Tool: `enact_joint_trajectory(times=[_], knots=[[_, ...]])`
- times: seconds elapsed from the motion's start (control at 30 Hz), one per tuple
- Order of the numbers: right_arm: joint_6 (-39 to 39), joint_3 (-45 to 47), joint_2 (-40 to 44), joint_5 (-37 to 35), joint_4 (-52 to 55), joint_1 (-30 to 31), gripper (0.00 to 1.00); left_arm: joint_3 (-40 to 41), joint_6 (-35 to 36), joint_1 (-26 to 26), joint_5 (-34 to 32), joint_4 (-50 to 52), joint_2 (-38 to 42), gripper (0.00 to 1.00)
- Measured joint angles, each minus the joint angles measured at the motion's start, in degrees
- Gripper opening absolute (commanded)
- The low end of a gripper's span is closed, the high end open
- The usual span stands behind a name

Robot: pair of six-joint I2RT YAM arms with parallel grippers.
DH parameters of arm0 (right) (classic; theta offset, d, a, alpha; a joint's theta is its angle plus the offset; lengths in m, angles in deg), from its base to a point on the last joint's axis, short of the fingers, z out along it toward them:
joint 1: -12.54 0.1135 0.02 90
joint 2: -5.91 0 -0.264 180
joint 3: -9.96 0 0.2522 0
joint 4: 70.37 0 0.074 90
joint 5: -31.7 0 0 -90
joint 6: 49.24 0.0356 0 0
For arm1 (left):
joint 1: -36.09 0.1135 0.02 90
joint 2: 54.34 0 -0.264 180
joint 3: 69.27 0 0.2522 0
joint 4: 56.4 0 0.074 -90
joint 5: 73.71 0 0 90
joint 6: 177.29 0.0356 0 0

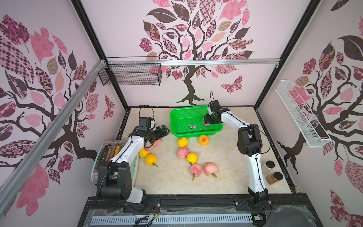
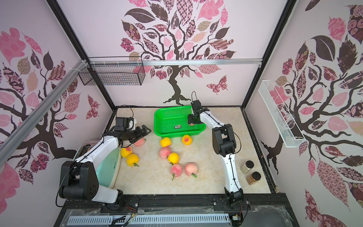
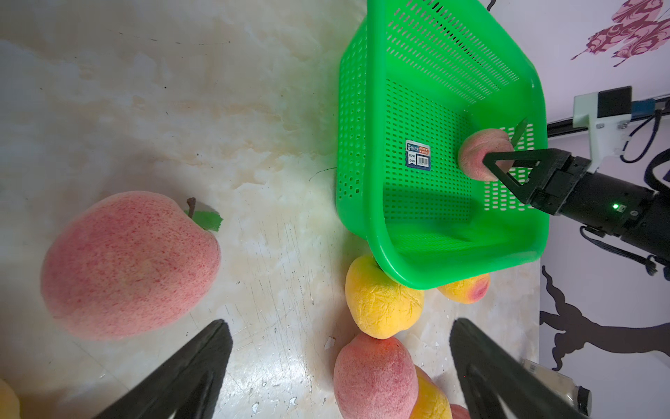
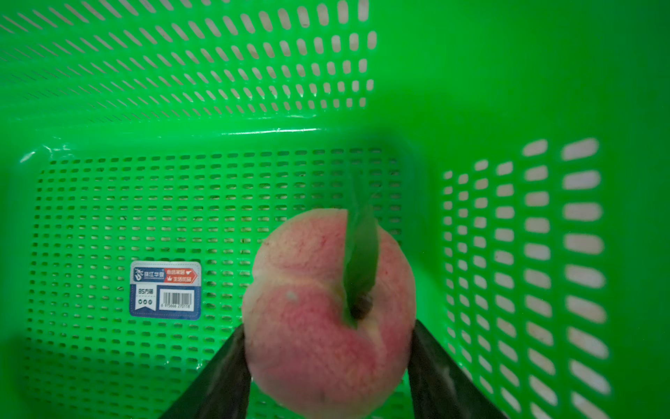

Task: Put the peaches into the basket
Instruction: Place the peach in the basket.

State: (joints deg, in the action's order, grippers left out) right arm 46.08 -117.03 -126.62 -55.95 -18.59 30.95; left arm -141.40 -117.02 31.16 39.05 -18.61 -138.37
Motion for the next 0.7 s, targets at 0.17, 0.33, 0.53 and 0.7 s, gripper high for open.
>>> enact_joint_trajectory(times=[0.17,0.33,0.53,0.7], knots=[[0.0,0.0,-0.1,0.1,-0.3,0.0,0.68,0.0,0.0,0.0,0.0,-0.1,0.0,0.98],[0.0,0.0,-0.1,0.1,-0.4,0.0,0.7,0.0,0.0,0.0,0.0,-0.2,0.0,0.98],[0.0,0.0,-0.1,0.0,-0.4,0.0,0.72,0.0,0.0,0.0,0.0,-0.3,0.0,0.98],[0.1,0.0,-0.1,0.0,-0.4,0.0,0.75,0.0,0.0,0.0,0.0,-0.3,0.0,0.98]])
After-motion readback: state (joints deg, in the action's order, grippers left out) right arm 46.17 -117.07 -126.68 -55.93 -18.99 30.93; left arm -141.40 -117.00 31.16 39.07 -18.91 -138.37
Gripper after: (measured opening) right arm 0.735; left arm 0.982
